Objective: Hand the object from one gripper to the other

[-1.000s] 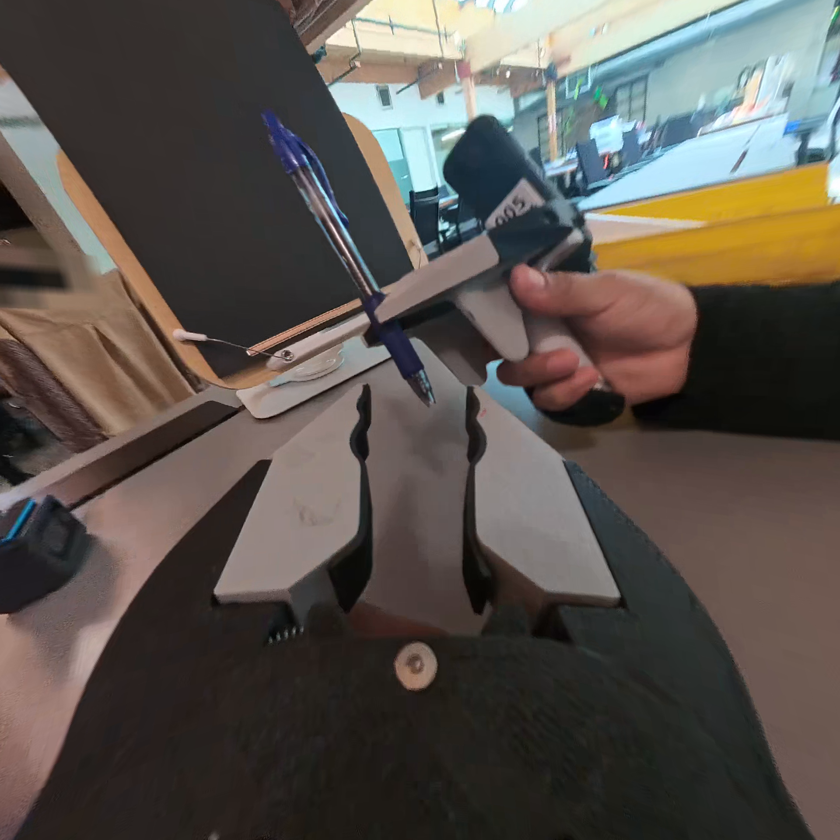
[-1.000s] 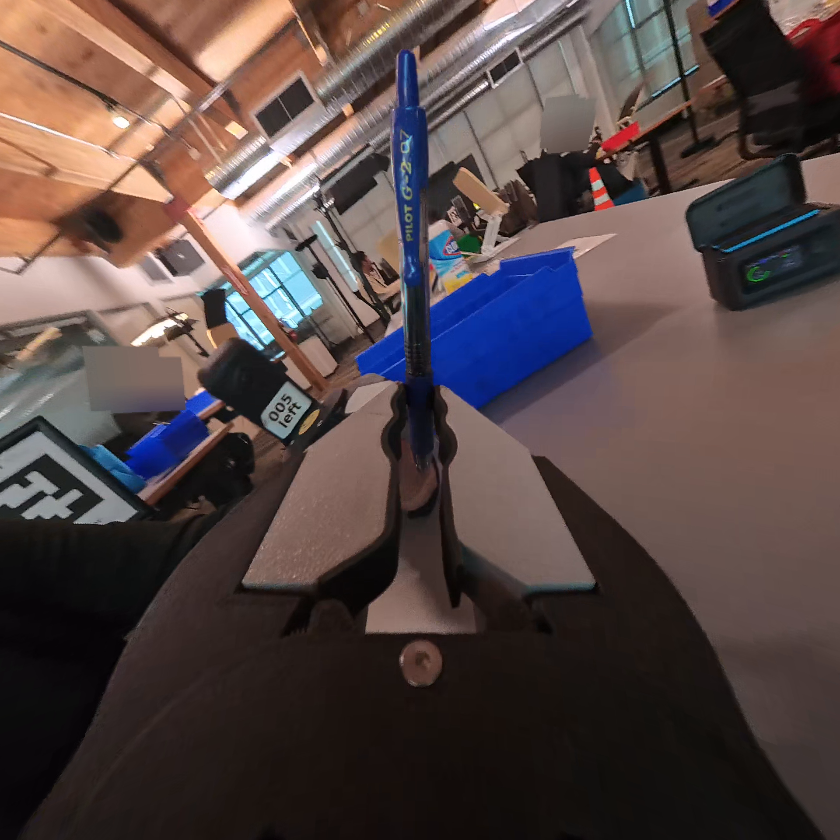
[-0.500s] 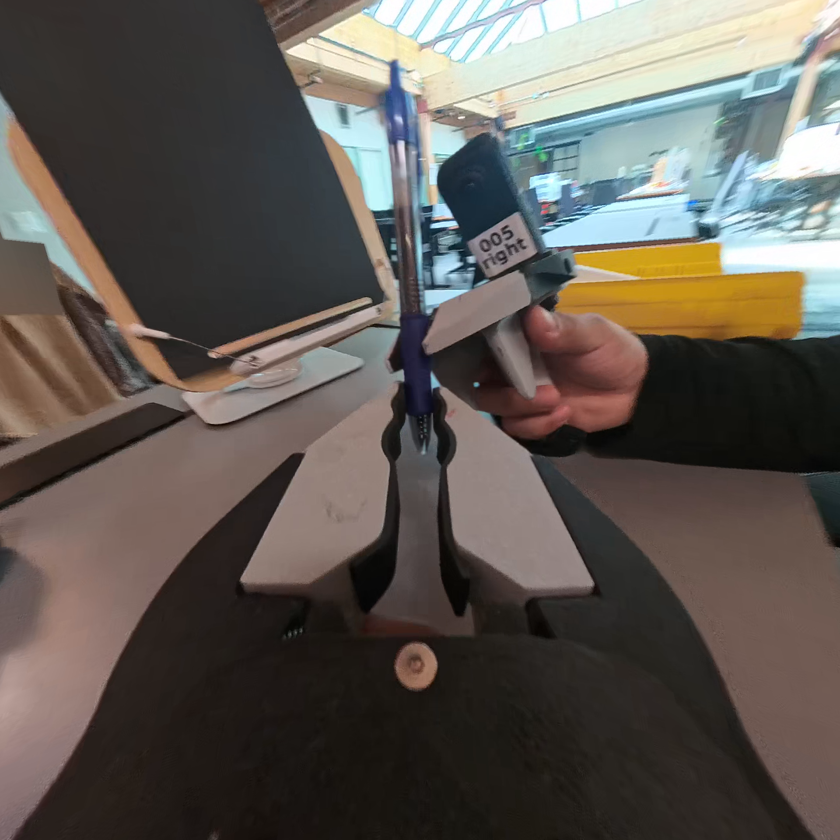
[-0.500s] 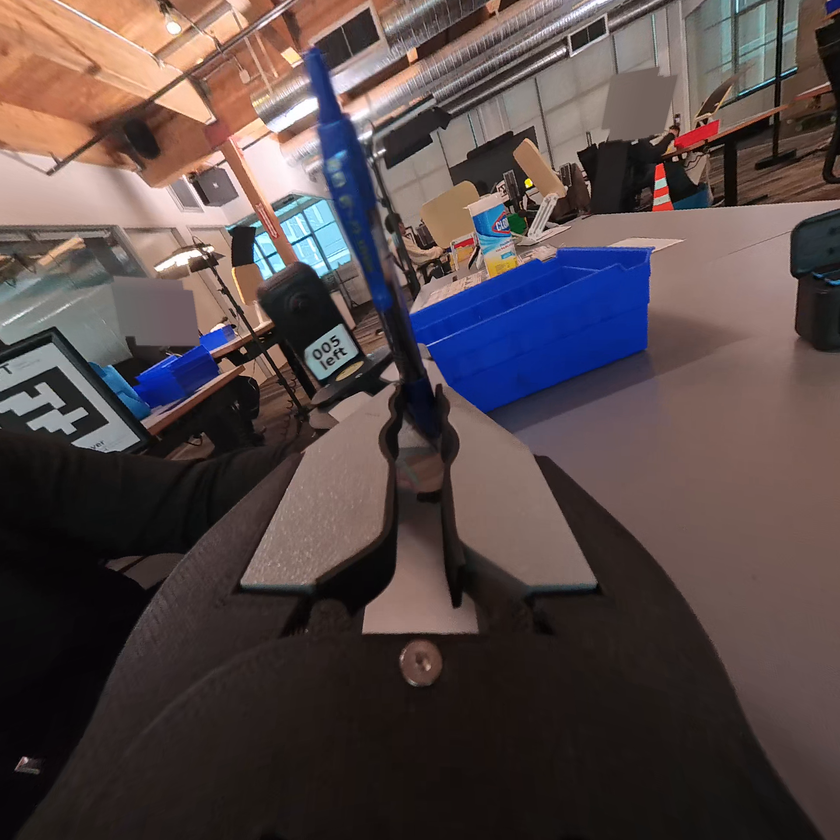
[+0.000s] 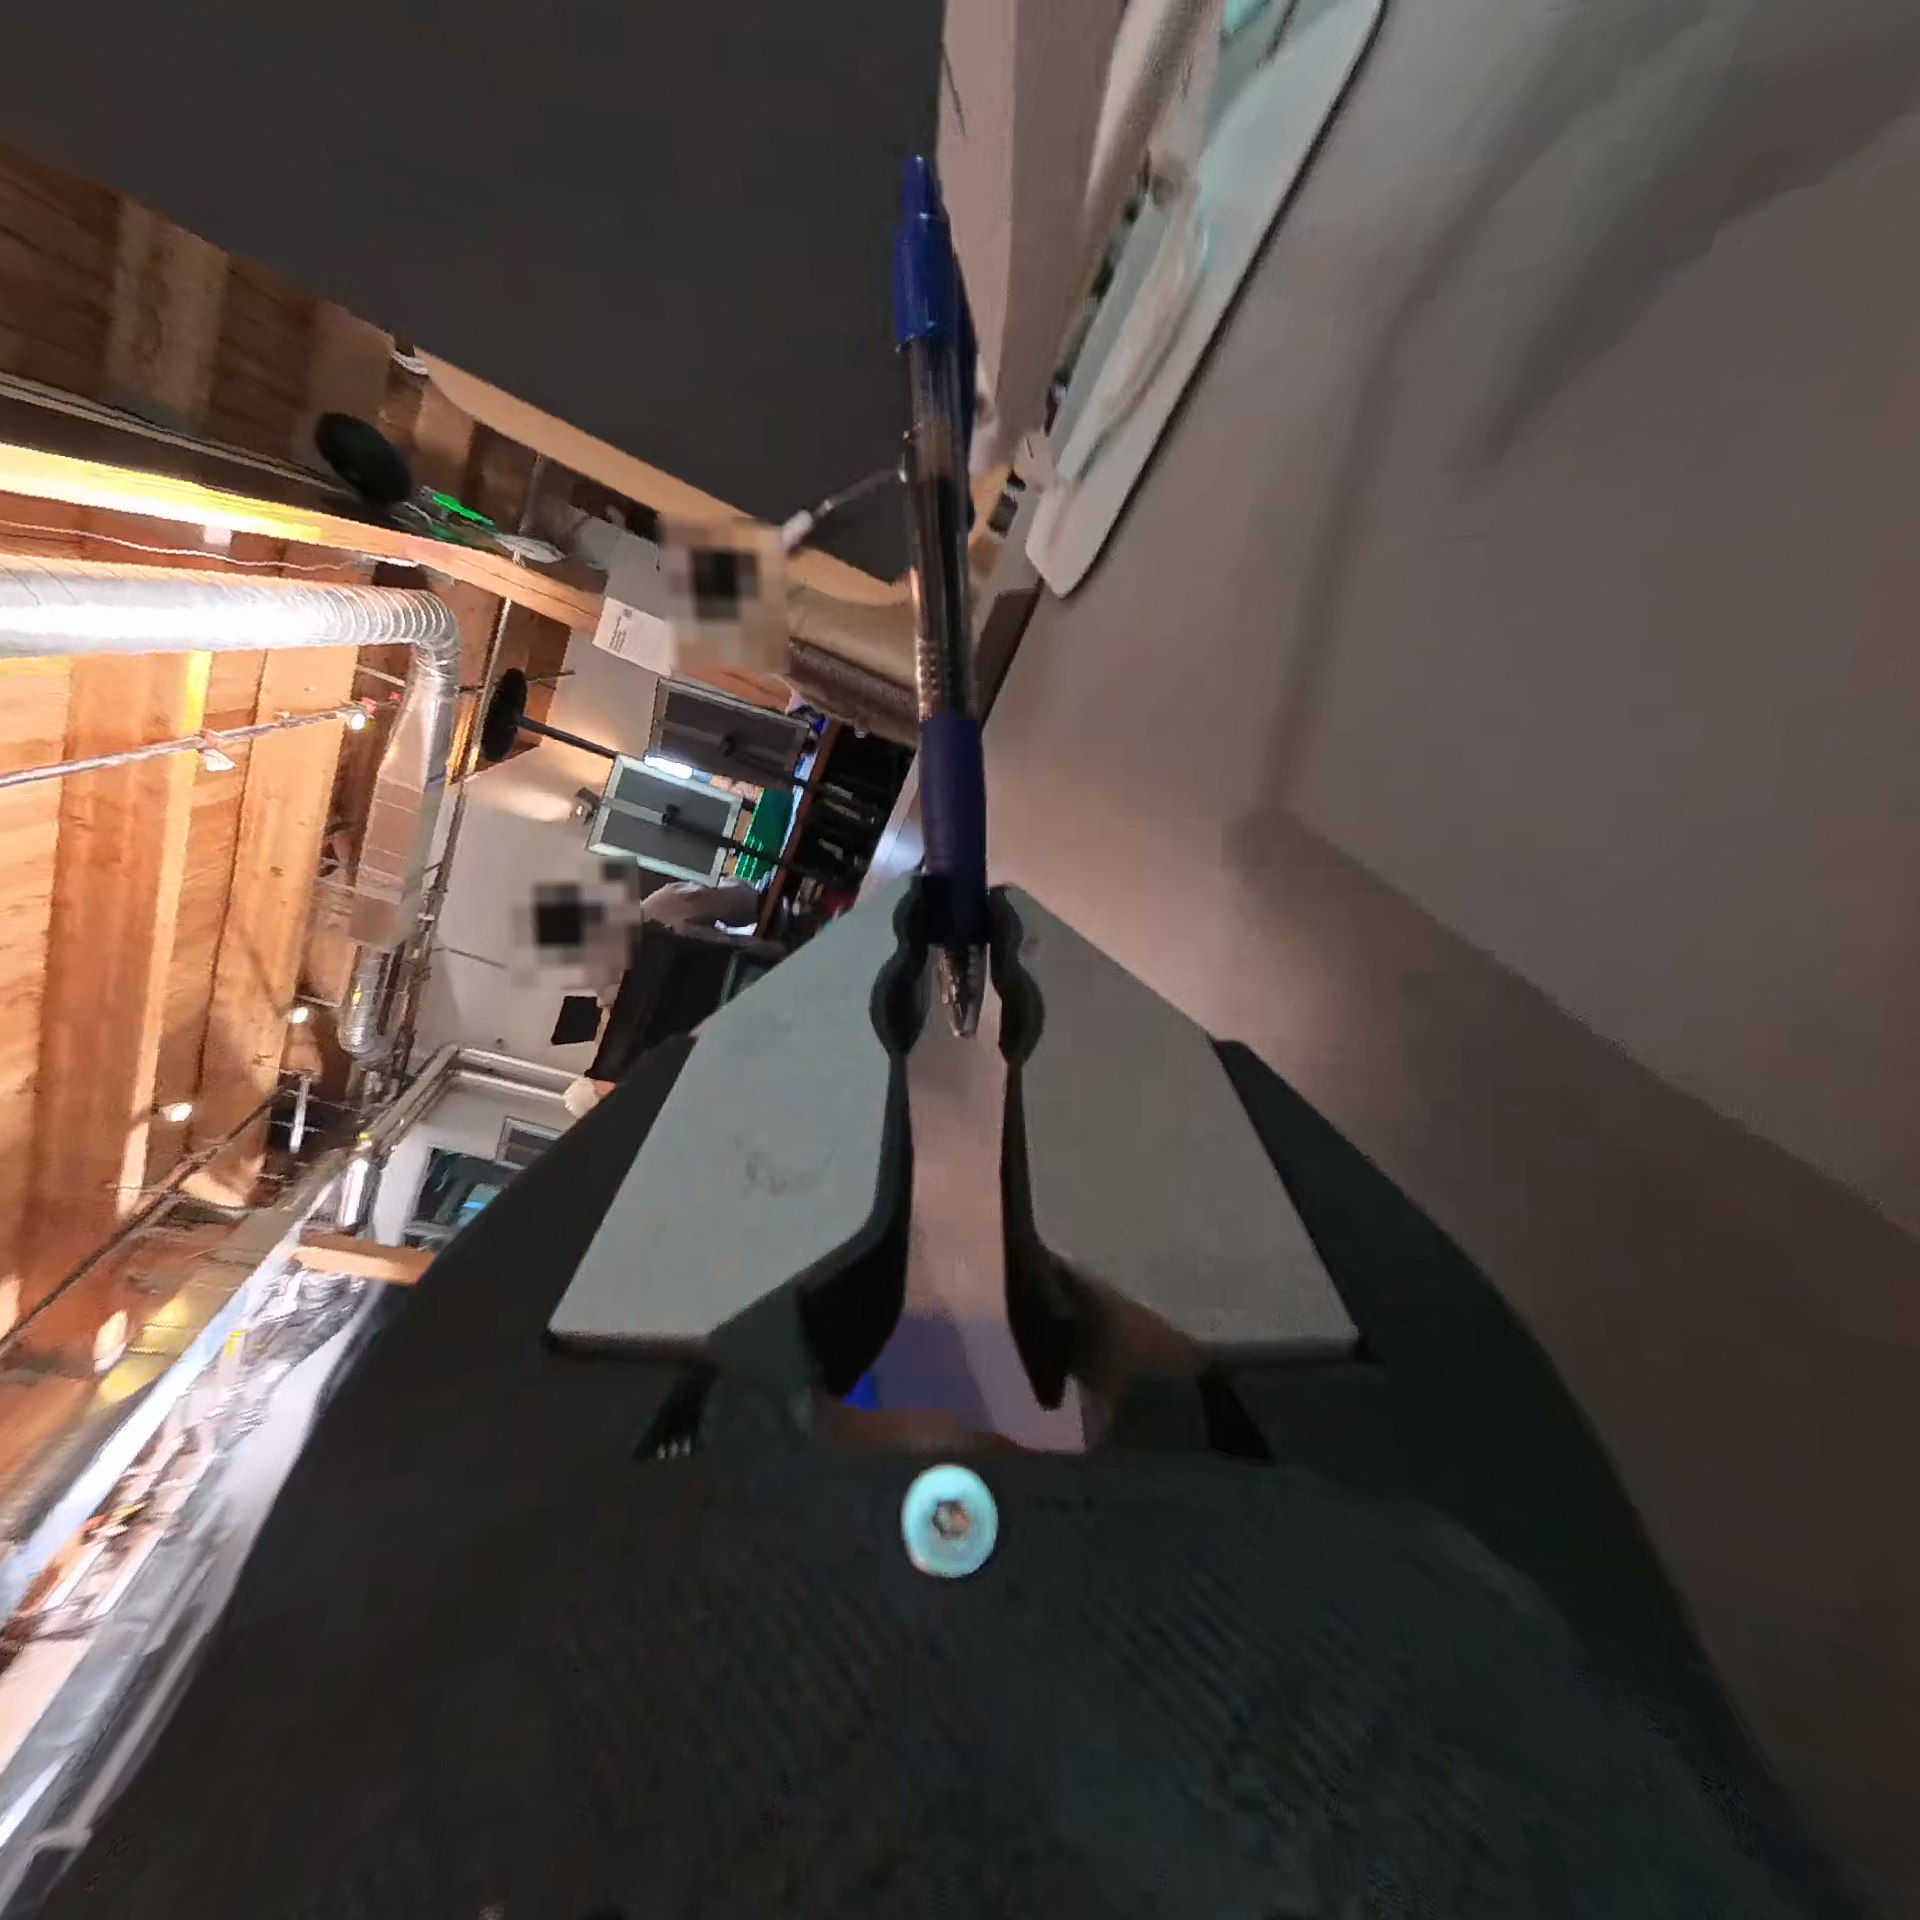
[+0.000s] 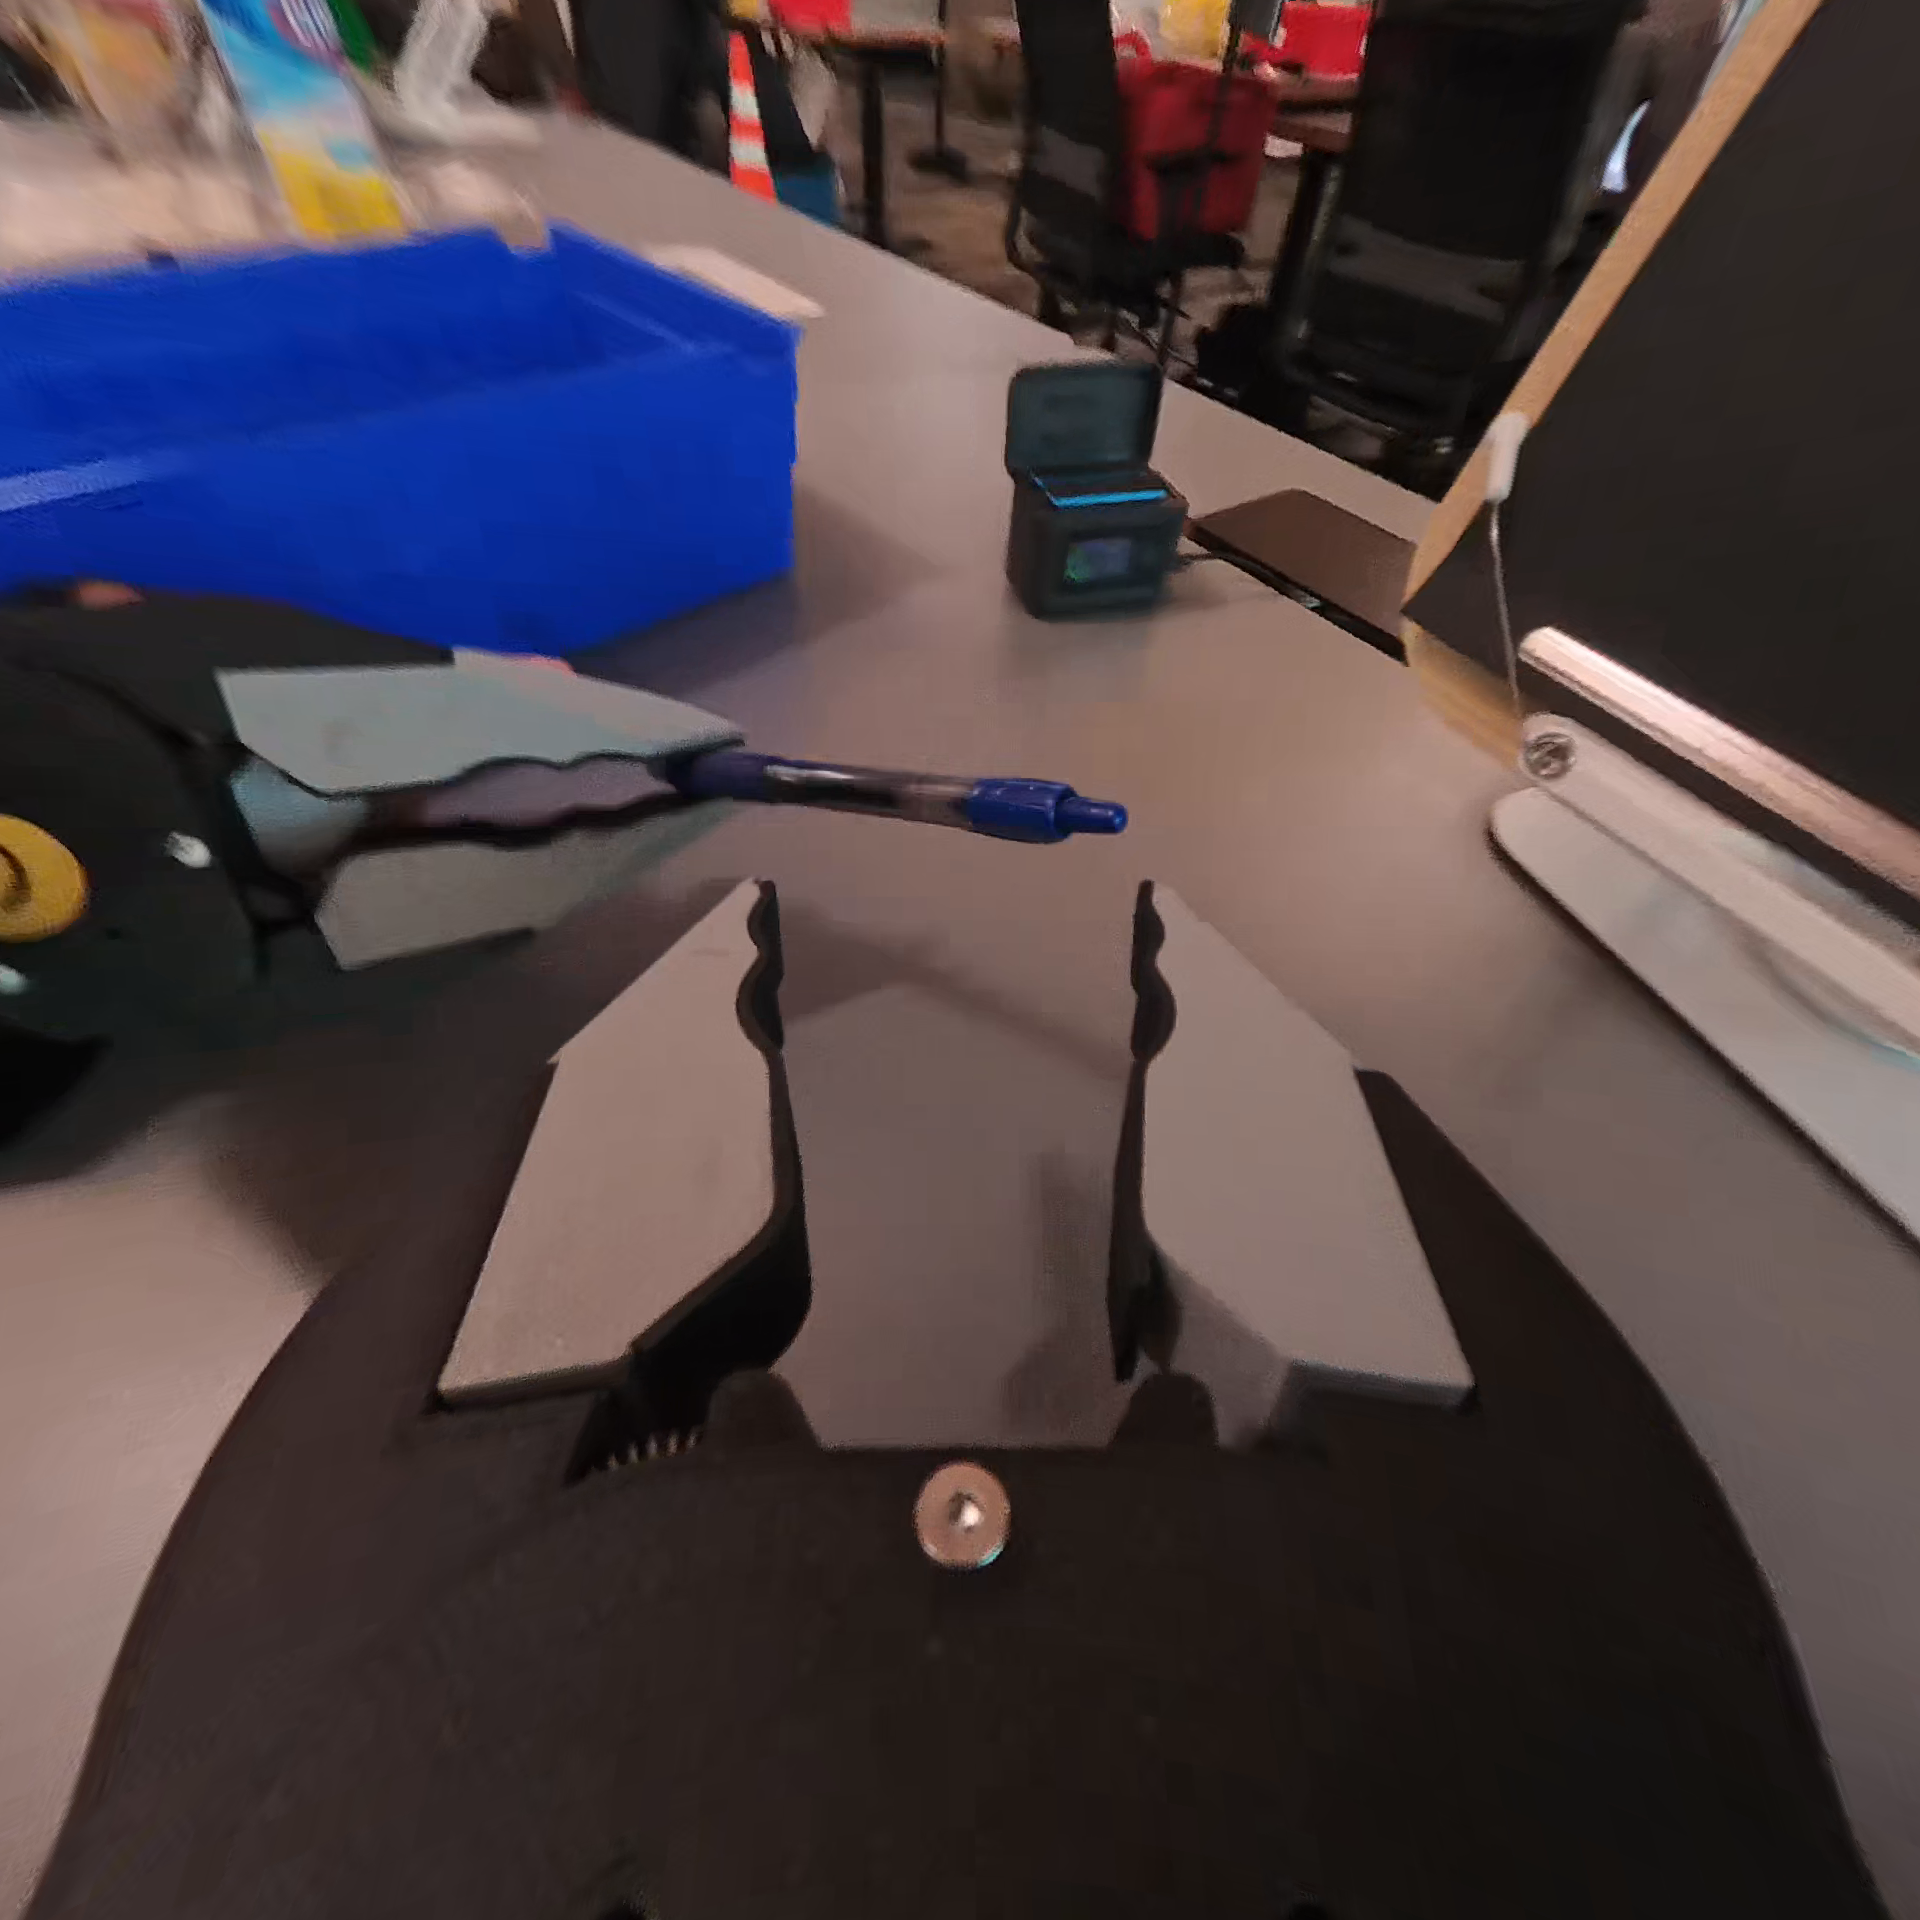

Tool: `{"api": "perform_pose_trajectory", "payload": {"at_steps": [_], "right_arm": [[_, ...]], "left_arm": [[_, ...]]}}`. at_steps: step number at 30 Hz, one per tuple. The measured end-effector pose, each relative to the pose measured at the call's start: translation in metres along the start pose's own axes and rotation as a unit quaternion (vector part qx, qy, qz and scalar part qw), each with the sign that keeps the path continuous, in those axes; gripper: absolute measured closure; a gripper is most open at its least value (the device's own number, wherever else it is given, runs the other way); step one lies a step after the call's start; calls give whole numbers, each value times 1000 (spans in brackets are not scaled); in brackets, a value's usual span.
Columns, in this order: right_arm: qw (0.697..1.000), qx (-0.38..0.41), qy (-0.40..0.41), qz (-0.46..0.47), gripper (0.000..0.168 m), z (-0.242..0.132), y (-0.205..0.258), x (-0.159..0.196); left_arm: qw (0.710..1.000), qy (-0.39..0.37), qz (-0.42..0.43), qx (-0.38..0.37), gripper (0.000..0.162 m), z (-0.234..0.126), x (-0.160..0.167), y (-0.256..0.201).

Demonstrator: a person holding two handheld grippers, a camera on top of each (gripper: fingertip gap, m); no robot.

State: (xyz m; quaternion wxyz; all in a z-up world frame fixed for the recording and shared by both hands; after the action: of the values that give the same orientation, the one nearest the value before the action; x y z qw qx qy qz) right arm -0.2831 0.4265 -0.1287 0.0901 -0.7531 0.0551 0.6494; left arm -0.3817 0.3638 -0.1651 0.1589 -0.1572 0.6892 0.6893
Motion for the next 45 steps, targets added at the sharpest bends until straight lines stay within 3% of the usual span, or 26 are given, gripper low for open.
{"api": "perform_pose_trajectory", "payload": {"at_steps": [7,11,15,17,19,21,26,29,31,34,36,41,45], "right_arm": [[973,44,92,-206,89,11,10,22],[970,67,64,-224,89,5,7,10],[965,15,67,-253,96,5,19,16],[958,-6,87,-275,104,8,25,25],[946,-10,117,-302,134,9,26,35],[940,0,123,-319,145,9,25,36],[969,45,123,-209,163,8,4,32],[996,1,71,-45,164,7,5,23],[997,-37,29,59,164,6,7,14],[972,-108,-51,202,164,3,13,-3],[947,-156,-100,263,164,2,19,-14],[901,-270,-190,282,164,-6,46,-39],[853,-374,-211,297,164,-23,60,-51]], "left_arm": [[997,-5,70,24,152,1,-5,-12],[995,11,88,37,154,2,1,-16],[993,-71,75,51,153,-6,-24,-23],[990,-112,55,63,153,-11,-35,-25],[989,-125,41,65,153,-13,-38,-24],[989,-127,25,69,153,-13,-36,-24],[992,-114,-43,-9,138,-11,-30,0],[992,-105,-71,-4,137,-10,-24,1],[991,-110,-70,1,138,-10,-27,-1],[987,-134,-85,33,137,-12,-39,-13],[971,-170,-138,93,137,-16,-54,-26],[938,-222,-238,122,138,-24,-70,-16],[849,-293,-391,201,140,-42,-82,0]]}}
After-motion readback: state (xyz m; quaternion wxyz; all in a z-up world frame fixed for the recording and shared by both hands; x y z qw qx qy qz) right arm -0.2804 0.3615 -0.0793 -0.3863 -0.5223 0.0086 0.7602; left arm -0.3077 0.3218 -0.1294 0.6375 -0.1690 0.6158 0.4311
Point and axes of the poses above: each gripper's, where its closed fingertips meet, z out along the fingers, x out of its underside, y = z × x across the jaws, the point moved 4 cm from there along -z, back along the fingers, and after that the axes turned 11 degrees about -y, right-handed, at the moved point
